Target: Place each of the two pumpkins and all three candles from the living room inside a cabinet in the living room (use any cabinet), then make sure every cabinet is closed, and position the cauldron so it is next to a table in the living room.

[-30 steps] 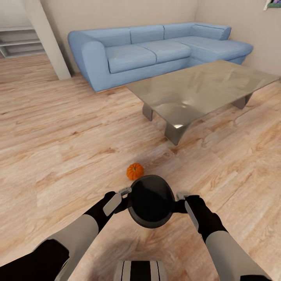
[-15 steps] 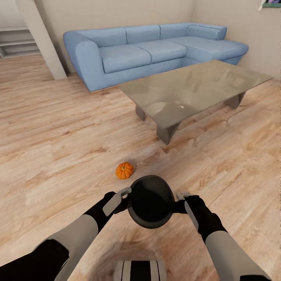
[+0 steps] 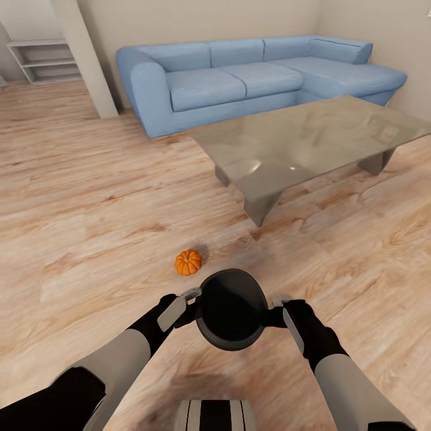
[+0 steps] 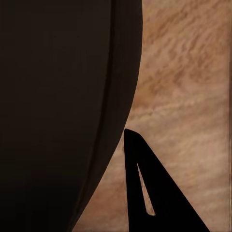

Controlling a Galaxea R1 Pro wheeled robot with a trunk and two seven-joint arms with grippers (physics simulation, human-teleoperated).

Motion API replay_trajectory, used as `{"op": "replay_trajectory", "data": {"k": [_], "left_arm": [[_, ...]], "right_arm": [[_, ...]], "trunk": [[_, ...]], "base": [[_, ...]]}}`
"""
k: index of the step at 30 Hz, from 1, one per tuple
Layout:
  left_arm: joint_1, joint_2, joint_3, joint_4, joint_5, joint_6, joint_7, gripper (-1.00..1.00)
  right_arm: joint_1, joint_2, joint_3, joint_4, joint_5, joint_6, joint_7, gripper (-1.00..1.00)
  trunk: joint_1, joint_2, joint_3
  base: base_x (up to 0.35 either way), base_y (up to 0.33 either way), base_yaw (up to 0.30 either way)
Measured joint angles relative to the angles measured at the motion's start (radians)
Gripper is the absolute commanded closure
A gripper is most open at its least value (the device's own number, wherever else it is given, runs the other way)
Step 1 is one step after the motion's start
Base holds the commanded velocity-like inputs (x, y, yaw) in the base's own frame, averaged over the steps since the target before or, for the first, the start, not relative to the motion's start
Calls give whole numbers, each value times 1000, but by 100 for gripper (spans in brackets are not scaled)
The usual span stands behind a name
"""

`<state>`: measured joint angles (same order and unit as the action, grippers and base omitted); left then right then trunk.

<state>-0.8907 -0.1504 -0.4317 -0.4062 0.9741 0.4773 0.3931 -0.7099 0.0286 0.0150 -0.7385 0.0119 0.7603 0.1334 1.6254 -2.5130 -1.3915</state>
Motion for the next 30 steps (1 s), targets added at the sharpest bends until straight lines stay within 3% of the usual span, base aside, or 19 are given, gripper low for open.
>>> {"op": "replay_trajectory", "data": {"k": [30], "left_arm": [[0, -1, 5, -1, -9, 3, 0, 100]], "right_arm": [[0, -1, 1, 1, -4, 0, 0, 100]], "trunk": [[0, 0, 0]], "base": [[75, -276, 283]]}}
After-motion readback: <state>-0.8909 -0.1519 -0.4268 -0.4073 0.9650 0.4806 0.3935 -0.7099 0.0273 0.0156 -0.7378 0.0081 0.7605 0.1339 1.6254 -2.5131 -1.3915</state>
